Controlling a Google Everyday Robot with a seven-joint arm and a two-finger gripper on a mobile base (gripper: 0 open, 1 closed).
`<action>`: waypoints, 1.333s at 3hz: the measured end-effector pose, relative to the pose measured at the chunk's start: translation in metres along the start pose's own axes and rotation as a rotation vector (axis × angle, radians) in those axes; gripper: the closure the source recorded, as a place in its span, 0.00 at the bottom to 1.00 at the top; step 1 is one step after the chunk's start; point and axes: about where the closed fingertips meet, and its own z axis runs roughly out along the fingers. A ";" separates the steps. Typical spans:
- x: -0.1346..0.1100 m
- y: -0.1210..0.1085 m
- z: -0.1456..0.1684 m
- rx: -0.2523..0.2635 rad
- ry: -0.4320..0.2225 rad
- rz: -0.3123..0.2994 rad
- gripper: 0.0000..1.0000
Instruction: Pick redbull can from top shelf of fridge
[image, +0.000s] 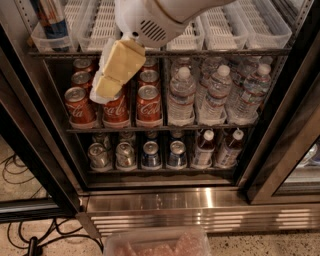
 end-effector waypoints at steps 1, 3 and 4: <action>0.000 0.000 0.000 0.000 0.000 0.000 0.00; -0.026 0.003 0.043 0.033 -0.138 0.018 0.00; -0.038 -0.012 0.075 0.091 -0.228 0.067 0.00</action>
Offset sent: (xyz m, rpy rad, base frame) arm 0.0070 0.0256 -0.0051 0.0940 -0.0389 0.0185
